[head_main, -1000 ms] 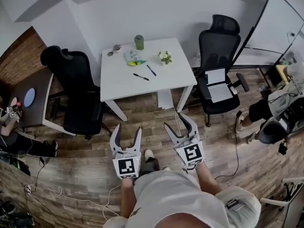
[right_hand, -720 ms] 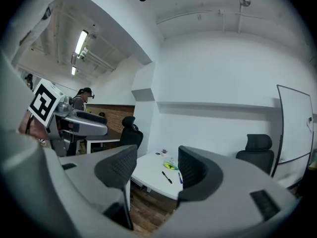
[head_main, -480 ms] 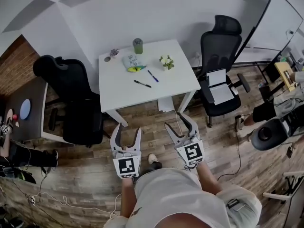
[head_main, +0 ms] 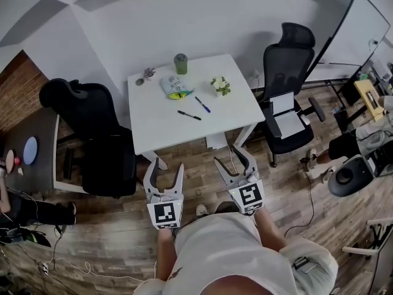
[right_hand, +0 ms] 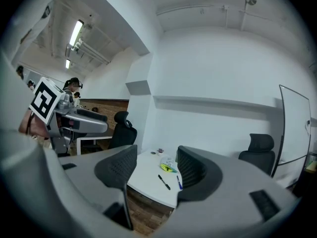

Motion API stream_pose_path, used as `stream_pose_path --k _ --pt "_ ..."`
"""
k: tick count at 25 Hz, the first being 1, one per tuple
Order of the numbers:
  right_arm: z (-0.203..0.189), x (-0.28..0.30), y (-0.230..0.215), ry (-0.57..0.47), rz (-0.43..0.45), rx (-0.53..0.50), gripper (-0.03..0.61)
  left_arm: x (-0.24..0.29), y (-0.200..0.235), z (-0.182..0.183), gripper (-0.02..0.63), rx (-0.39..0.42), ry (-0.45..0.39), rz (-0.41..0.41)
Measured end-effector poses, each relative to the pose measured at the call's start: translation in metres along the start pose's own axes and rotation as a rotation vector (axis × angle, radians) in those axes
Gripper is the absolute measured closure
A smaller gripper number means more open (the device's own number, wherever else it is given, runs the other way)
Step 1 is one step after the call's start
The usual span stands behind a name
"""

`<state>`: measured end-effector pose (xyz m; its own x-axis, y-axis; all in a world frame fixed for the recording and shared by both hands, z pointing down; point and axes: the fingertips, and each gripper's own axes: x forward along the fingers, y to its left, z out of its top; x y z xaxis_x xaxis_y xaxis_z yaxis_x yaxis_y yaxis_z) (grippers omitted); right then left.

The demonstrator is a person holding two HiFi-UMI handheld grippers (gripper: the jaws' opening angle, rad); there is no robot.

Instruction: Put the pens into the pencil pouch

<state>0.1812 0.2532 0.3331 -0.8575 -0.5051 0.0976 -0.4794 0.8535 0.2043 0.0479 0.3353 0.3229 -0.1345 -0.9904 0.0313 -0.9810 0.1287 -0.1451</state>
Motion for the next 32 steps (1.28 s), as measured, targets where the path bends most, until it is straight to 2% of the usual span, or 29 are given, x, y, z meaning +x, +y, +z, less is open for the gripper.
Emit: stream_pose_path --k 16,32 --pt "-0.012 0.067 -0.033 0.014 -0.022 0.013 0.33 0.069 0.033 -0.017 0.333 -0.013 0.009 -0.013" --pt "-0.017 0.172 -0.105 0.013 0.064 0.027 0.33 0.185 0.061 -0.015 0.333 -0.002 0.029 0.029"
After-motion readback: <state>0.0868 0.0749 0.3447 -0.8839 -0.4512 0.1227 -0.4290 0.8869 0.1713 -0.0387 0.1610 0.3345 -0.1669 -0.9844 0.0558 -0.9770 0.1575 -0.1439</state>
